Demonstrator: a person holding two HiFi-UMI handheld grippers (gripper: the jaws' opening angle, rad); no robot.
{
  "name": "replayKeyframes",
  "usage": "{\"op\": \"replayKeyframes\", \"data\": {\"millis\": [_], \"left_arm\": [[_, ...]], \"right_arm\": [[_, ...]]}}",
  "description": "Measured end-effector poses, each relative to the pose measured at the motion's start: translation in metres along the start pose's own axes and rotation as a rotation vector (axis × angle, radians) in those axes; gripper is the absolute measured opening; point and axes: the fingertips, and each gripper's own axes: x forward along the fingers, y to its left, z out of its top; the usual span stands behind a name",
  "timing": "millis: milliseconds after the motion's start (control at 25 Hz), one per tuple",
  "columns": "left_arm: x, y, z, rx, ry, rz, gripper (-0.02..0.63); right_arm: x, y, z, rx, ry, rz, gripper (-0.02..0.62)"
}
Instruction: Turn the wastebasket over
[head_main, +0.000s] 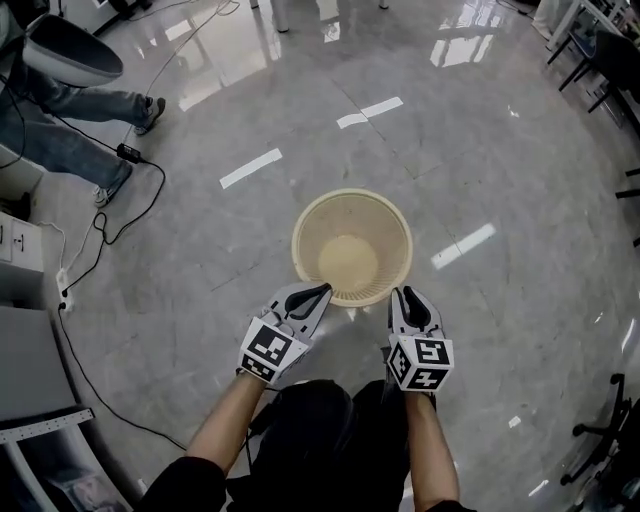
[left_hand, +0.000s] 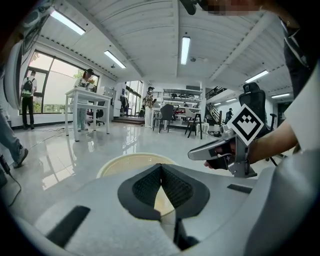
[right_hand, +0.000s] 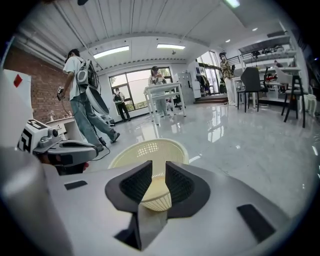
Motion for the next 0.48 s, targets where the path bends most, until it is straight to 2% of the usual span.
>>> {"op": "replayKeyframes", "data": {"millis": [280,360,480], "left_arm": [[0.011,0.009,-0.038,-0.009,0.005,0.030,0.009],[0.013,0.010,-0.046,-0.003,0.013,0.047,0.009],[0.013,0.014,-0.051,0.018,0.005,0.083,0.012]], "right_arm": [[0.029,-0.026,-0.031,0.009,0.019,-0.060,0.082],[0.033,-0.029,-0.041,0.062,0.031,-0.045,0.093],[0.039,-0.033,-0.051,0.220,0.034,0.002,0.121]]}}
